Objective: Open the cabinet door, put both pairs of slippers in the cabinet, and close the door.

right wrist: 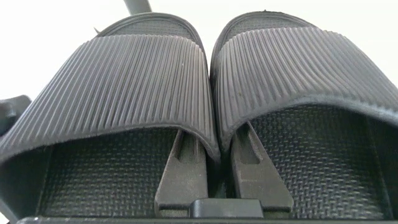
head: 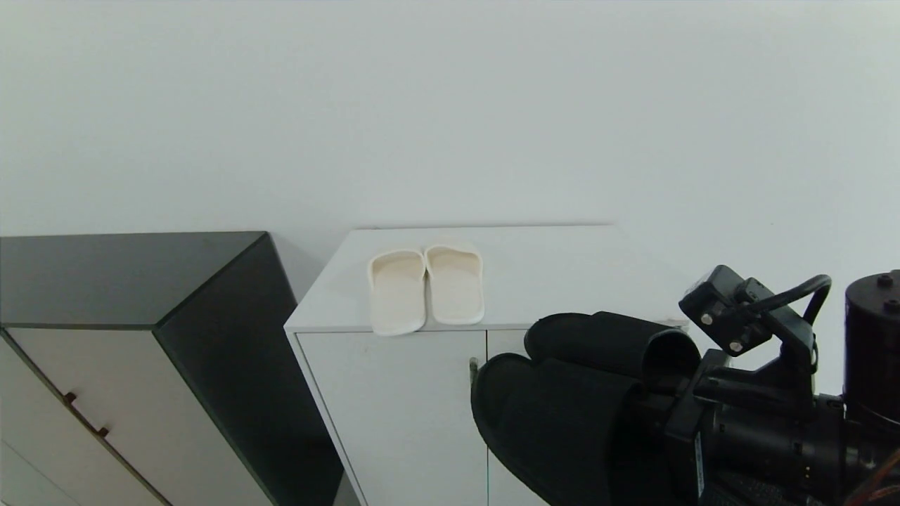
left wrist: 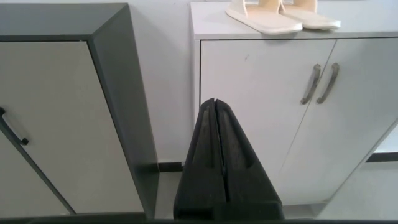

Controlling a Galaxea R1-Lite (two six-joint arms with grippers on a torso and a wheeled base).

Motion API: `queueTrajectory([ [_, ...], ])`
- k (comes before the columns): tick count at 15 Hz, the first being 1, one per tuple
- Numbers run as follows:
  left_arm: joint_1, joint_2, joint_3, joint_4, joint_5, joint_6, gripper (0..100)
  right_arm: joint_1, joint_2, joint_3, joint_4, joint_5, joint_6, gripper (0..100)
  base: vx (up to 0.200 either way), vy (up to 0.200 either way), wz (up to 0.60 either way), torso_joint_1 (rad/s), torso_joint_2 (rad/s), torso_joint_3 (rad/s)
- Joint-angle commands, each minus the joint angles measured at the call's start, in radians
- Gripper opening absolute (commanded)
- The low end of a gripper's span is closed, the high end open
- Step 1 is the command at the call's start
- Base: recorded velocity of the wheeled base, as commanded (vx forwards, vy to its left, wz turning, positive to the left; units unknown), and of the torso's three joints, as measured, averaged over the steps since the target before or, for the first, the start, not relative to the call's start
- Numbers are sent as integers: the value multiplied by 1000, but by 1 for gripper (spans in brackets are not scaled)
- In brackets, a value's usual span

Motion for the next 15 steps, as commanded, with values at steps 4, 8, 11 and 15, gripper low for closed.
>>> queueTrajectory([
  [4,0,1,0,0,0,0,0,-1,1,3,1,-1,1,0,0,0,0,0,0,0],
  [8,0,1,0,0,1,-2,0,-1,3,10,-1,0,1,0,0,0,0,-54,123,72],
  [11,0,1,0,0,1,-2,0,-1,3,13,-1,0,1,0,0,0,0,-193,487,281],
  [15,0,1,0,0,1,0,0,-1,1,17,1,0,1,0,0,0,0,-210,527,312],
])
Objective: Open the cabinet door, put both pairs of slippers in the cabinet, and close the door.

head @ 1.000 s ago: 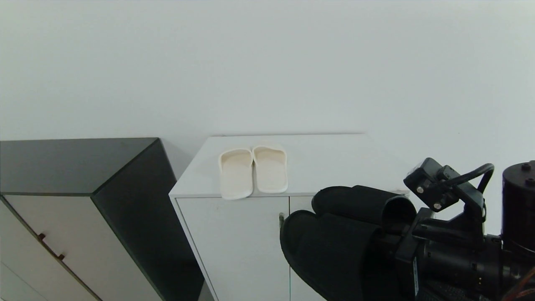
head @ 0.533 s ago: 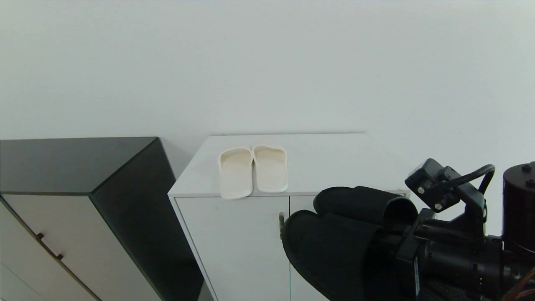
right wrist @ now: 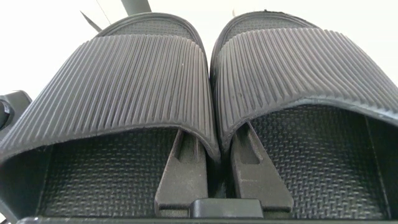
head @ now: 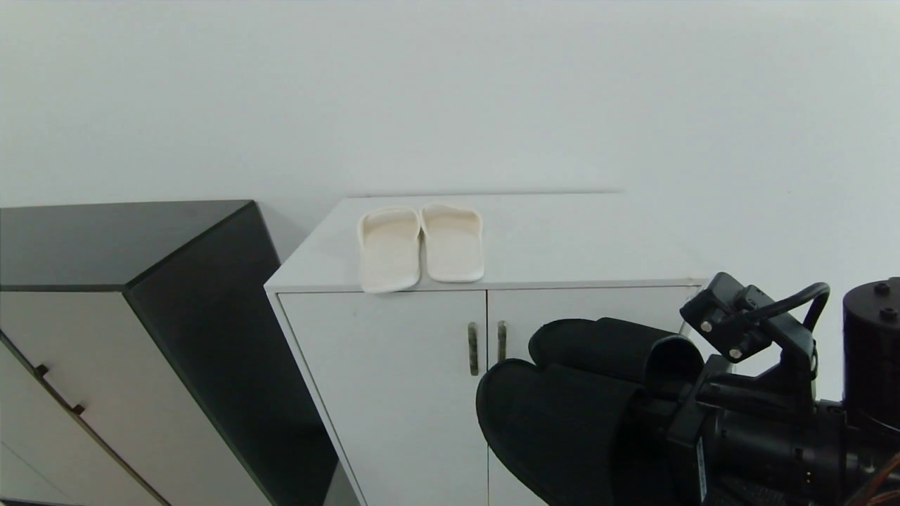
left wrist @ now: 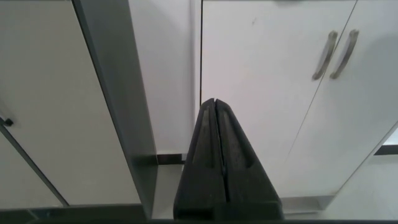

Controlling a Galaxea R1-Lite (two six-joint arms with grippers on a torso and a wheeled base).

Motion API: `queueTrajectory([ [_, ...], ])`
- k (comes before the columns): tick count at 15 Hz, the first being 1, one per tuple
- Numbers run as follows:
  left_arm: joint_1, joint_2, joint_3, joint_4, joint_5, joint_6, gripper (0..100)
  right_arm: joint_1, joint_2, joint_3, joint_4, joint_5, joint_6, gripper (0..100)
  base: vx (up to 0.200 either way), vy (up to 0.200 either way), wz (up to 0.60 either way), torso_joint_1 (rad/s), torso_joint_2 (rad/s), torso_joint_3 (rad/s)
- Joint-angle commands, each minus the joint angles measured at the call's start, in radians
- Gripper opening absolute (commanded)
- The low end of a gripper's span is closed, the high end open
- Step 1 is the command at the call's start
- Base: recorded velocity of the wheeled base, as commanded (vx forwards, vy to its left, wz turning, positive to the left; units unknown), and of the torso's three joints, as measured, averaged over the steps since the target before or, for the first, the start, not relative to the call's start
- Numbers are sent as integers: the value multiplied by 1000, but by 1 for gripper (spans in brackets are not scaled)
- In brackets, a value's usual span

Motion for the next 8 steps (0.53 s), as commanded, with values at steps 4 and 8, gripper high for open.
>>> queueTrajectory([
  [4,0,1,0,0,-1,-2,100,0,17,7,-1,2,0,0,0,0,0,-188,502,315],
  [8,0,1,0,0,-1,1,100,0,19,22,-10,0,-1,0,0,0,0,-165,502,323],
])
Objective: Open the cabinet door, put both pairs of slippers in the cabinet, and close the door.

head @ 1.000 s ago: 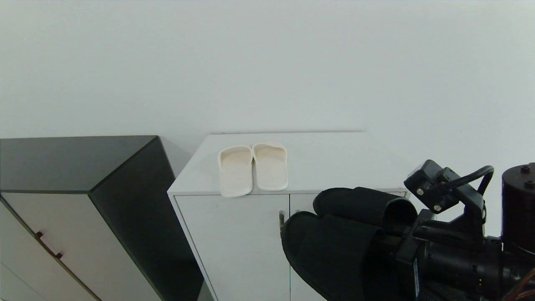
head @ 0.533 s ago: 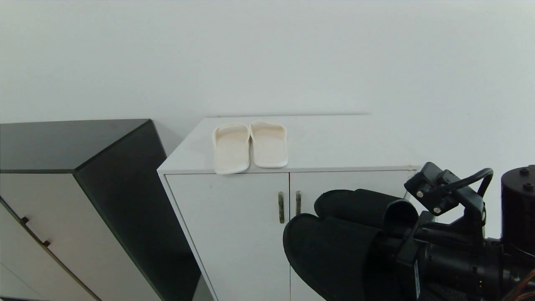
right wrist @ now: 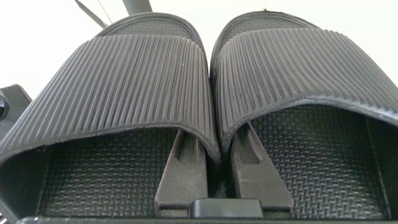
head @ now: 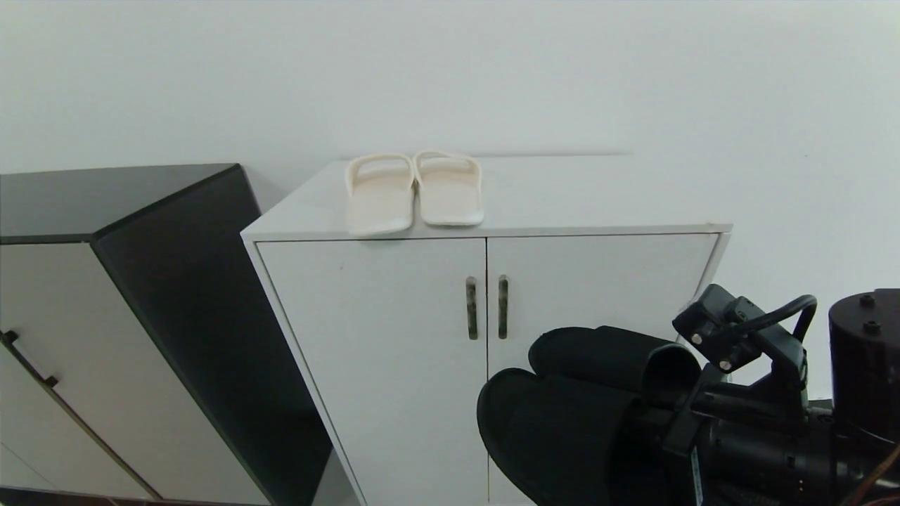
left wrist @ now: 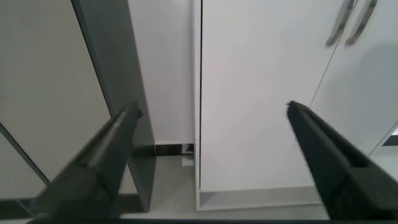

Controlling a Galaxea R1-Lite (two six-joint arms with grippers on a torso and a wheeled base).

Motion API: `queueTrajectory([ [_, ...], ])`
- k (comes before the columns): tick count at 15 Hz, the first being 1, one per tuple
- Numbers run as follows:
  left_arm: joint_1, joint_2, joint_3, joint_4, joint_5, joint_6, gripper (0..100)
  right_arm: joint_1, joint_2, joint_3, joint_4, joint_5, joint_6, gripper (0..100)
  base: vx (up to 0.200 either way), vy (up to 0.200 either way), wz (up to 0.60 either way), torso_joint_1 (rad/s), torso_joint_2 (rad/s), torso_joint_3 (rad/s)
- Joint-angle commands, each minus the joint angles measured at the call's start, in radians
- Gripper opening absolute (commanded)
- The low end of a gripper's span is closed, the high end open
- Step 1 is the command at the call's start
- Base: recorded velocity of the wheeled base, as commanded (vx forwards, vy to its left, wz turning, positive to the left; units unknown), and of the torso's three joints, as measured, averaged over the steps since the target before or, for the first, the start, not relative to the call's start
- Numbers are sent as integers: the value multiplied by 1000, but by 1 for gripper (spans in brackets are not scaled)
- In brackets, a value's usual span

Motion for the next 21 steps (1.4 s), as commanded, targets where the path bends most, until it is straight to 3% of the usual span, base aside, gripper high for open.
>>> queueTrajectory([
  [1,0,1,0,2,-2,3,100,0,5,2,-5,-1,0,0,0,0,0,-154,461,330],
  [3,0,3,0,3,-19,23,100,0,5,3,-5,-1,0,0,0,0,0,-137,466,339],
  [8,-1,12,0,5,-20,23,100,0,8,5,-5,-1,0,0,0,0,0,-99,457,352],
  [10,0,4,-23,-2,-17,84,100,0,7,13,-7,-2,-7,0,0,0,0,-41,447,391],
  [11,-1,43,-101,5,-22,66,100,0,10,14,-7,-2,-8,0,0,0,0,-32,437,403],
  [12,-1,139,-184,5,-26,12,100,0,13,14,-7,-2,-7,0,0,0,0,-22,393,369],
  [13,-4,237,-238,-2,-59,0,100,0,19,13,-8,-2,-8,0,0,0,0,-7,227,207],
  [15,-4,403,-288,-18,-198,1,100,0,21,14,-7,-2,-8,0,0,0,0,-2,100,90],
  [17,-4,524,-328,-81,-310,3,100,3,14,14,-7,-2,-8,0,0,0,0,0,0,0],
  [18,-4,641,-364,-173,-381,7,100,9,11,13,-7,-2,-13,0,0,0,0,0,0,0],
  [20,-23,785,-410,-313,-399,9,100,11,10,28,-10,-2,-43,0,0,0,0,0,0,0],
  [21,-84,849,-442,-357,-395,6,100,11,11,34,-27,-2,-48,0,0,0,0,0,0,0],
])
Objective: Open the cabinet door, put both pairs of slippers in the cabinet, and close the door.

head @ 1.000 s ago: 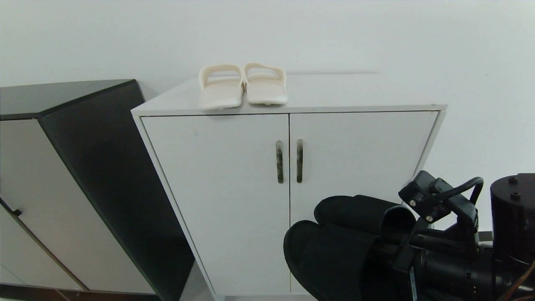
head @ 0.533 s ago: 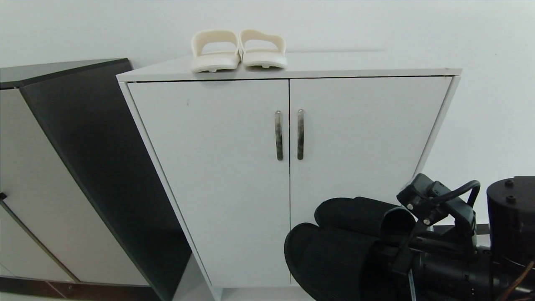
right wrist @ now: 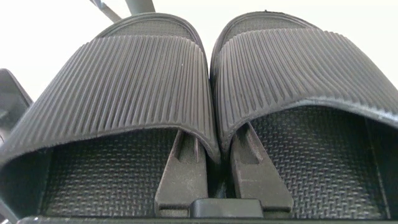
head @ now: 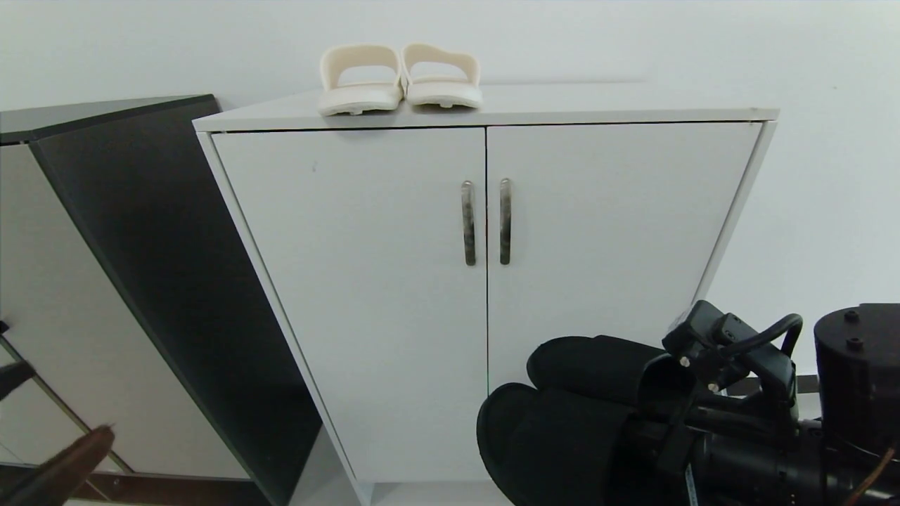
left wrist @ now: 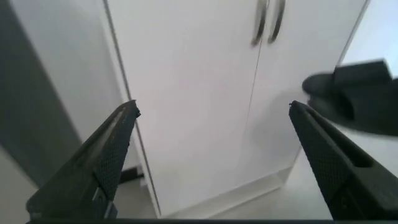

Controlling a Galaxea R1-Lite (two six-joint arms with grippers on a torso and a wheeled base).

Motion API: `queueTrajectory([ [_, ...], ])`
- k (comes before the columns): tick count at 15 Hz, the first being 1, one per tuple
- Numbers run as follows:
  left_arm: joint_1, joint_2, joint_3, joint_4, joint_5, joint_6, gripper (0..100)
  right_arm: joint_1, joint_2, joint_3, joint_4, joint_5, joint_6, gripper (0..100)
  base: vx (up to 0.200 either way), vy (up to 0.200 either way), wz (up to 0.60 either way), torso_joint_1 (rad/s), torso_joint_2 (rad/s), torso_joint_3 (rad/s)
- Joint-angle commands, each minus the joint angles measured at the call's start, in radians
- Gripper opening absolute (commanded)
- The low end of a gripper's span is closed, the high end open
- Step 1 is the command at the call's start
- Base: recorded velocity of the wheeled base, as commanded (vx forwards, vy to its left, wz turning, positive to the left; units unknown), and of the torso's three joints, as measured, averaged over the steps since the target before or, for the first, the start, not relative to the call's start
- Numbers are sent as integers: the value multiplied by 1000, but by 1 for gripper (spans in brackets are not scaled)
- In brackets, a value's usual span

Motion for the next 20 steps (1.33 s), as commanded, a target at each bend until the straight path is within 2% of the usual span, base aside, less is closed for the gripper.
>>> queueTrajectory([
  [1,-127,264,-109,-104,-21,-5,100,4,2,17,-22,0,-2,0,0,0,0,0,0,0],
  [5,-331,448,-241,-109,2,-15,100,4,17,28,-47,-1,-12,0,0,0,0,0,0,0],
  [6,-382,491,-278,-109,25,-17,100,4,17,28,-47,0,-16,0,0,0,0,0,0,0],
  [7,-382,491,-278,-109,25,-17,100,4,17,28,-47,0,-16,0,0,0,0,0,0,0],
  [8,-477,580,-336,-175,73,-19,100,4,23,26,-50,2,-16,0,0,0,0,0,0,0],
  [9,-503,608,-345,-207,79,-22,100,6,23,26,-50,2,-15,0,0,0,0,0,0,0],
  [10,-578,695,-384,-288,107,-48,100,4,23,28,-50,2,-15,0,0,0,0,0,0,0],
  [12,-632,783,-442,-328,131,-57,100,4,25,28,-48,2,-15,0,0,0,0,0,0,0],
  [13,-681,838,-519,-333,144,-57,100,4,26,28,-50,0,-15,0,0,0,0,0,0,0],
  [16,-719,916,-617,-322,144,-60,100,3,33,29,-50,0,-13,0,0,0,0,0,0,0],
  [18,-718,930,-628,-320,99,-68,100,3,39,29,-50,0,-13,0,0,0,0,0,0,0],
  [19,-699,933,-637,-316,16,-118,100,3,45,29,-50,0,-13,0,0,0,0,0,0,0],
  [20,-685,933,-655,-297,-40,-161,100,3,45,29,-50,0,-13,0,0,0,0,0,0,0],
])
